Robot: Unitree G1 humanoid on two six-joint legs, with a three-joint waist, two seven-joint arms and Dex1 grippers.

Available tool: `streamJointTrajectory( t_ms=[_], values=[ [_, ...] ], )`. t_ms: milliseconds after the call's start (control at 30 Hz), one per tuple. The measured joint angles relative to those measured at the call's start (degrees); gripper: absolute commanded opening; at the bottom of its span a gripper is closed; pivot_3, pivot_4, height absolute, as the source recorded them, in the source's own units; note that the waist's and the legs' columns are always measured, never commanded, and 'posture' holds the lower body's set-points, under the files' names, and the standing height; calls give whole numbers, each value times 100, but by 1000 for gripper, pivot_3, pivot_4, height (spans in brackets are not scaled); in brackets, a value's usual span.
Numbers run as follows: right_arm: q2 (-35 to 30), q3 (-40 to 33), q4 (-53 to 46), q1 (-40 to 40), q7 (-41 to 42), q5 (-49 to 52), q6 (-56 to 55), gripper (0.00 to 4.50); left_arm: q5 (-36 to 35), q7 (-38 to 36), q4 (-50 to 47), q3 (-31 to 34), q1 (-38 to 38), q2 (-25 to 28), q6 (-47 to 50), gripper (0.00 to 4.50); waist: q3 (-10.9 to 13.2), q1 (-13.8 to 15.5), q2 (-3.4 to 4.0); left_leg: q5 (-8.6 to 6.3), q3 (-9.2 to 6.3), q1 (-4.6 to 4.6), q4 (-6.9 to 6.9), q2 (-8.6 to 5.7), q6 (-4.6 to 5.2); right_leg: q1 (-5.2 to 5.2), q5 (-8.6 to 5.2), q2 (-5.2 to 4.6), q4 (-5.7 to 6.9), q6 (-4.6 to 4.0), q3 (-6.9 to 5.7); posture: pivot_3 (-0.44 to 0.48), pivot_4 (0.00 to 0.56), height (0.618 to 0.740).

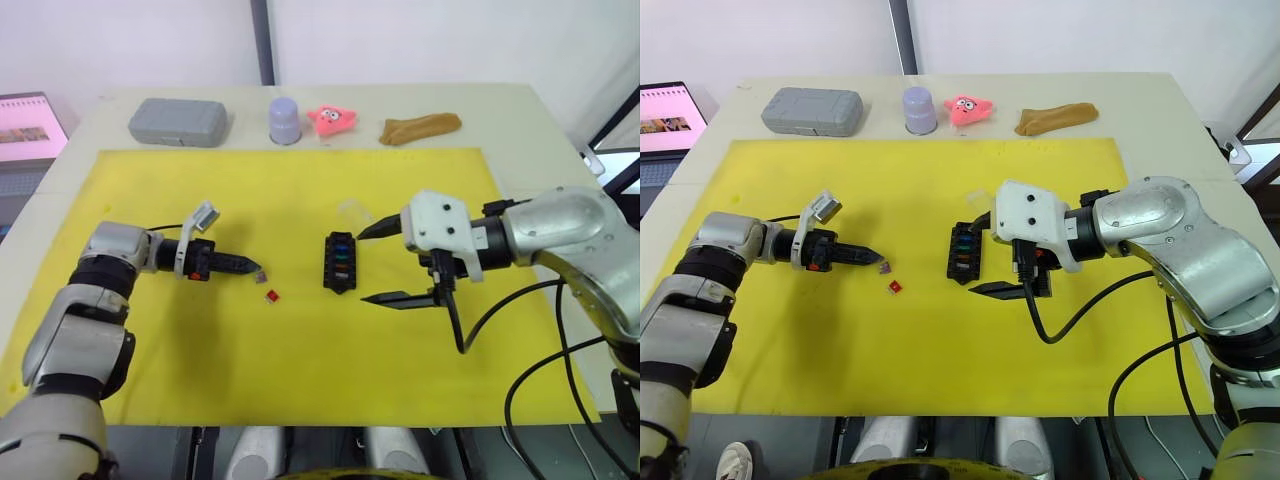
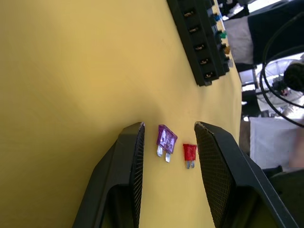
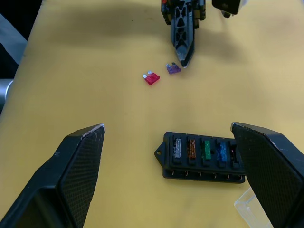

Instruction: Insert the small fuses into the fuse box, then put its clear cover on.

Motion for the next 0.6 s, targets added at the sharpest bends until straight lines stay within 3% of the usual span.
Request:
streamJointTrajectory(
  t_ms=[600],
  values=[
    [0, 52, 0, -38, -67, -4, 15, 4500, -401, 0, -191, -575, 46, 172, -340, 1756, 0, -3, 0, -1, 2, 0, 0, 0, 1, 0, 0, 2, -1, 0, 0, 0, 150, 740]
  ],
)
